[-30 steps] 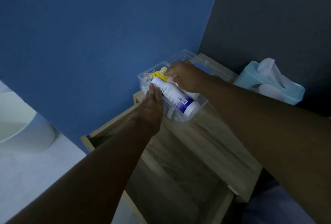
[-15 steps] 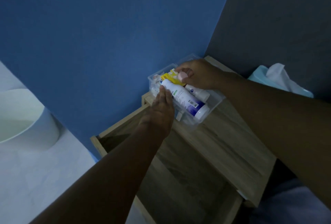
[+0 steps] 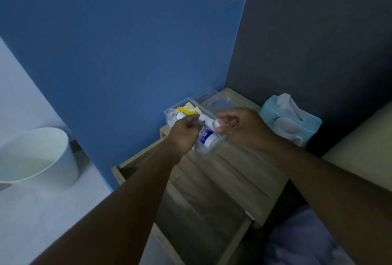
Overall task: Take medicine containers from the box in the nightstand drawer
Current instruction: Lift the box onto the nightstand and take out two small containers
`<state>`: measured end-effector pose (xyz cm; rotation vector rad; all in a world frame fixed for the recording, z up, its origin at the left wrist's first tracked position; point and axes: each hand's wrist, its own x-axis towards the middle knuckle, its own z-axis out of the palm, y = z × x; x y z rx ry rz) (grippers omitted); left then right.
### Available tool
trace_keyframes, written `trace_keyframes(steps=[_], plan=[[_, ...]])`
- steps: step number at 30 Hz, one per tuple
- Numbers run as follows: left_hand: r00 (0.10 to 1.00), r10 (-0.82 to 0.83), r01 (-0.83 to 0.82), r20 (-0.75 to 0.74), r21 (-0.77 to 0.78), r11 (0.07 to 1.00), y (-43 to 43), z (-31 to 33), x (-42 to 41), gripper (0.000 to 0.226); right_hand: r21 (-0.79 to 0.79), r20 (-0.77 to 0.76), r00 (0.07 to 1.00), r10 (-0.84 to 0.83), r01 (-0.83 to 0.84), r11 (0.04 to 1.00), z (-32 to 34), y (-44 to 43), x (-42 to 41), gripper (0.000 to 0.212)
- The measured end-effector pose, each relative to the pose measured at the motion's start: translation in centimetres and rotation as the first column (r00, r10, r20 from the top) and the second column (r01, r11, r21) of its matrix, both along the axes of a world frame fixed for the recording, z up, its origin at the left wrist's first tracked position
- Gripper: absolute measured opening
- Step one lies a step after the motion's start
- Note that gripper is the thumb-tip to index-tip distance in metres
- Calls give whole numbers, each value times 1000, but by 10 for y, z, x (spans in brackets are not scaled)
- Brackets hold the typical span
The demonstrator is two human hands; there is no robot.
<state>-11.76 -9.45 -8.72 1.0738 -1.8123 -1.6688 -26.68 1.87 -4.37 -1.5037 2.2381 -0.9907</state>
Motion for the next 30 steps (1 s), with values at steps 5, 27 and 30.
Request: trace_keyframes(steps=[5,27,30], plan=[[946,-71,215,-316,449,867,50,22,1,27,-93,-48,998,34,-39,995,23,44,12,36],[856,127,255,-502,622,740,93,0,3,23,-81,-33,999,-17,15,997,27,66,24,33],[861,173,212,-478,647,732,93,-9,-1,22,-60,13,999,51,-50,997,20,63,20,29]])
